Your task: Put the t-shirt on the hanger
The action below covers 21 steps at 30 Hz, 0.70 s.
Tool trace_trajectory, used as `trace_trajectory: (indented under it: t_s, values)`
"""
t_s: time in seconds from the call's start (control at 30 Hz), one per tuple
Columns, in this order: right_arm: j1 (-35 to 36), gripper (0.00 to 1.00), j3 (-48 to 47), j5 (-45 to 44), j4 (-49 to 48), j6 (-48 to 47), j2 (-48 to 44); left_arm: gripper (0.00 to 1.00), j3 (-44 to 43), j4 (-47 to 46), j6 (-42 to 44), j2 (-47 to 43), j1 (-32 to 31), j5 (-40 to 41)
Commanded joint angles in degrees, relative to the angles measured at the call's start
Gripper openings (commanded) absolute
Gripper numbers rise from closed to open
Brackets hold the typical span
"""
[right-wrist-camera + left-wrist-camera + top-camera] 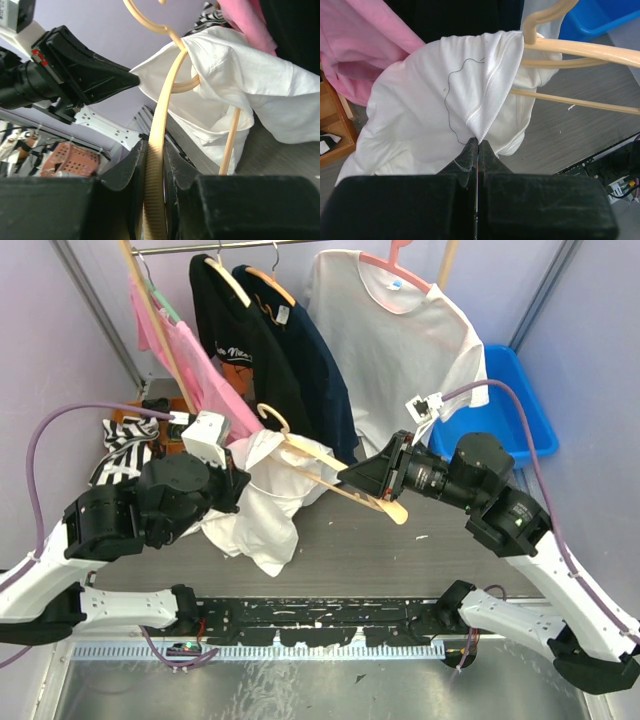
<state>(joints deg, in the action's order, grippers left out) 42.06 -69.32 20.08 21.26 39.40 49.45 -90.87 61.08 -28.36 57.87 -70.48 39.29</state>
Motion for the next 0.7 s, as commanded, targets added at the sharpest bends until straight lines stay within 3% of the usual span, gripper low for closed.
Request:
trace_trajectory:
  t_s: [0.0,0.23,0.4,0.67]
  values:
    - [-0.49,0.01,-9.92,-10.42,14.37,-8.28,2.28,0.00,-1.83,0.51,-0.71,0.48,0.08,-3.46]
    - [-0.53,0.01,-12.89,-18.25,18.80,-10.85,3.14,0.00,-2.95,-1.50,-1.06,2.83,0.07,-9.87]
    - [-0.53,0.01,-10.39,-22.39,13.60,-11.22,2.71,0.00,-4.81,-4.89,-1.52,5.63,0.08,-18.67]
    - [-0.50,0.01,-12.85,-19.43,5.08,-14.20,3.33,0.00,-11.77,-11.15,-3.82,10.60,-0.19,-35.80]
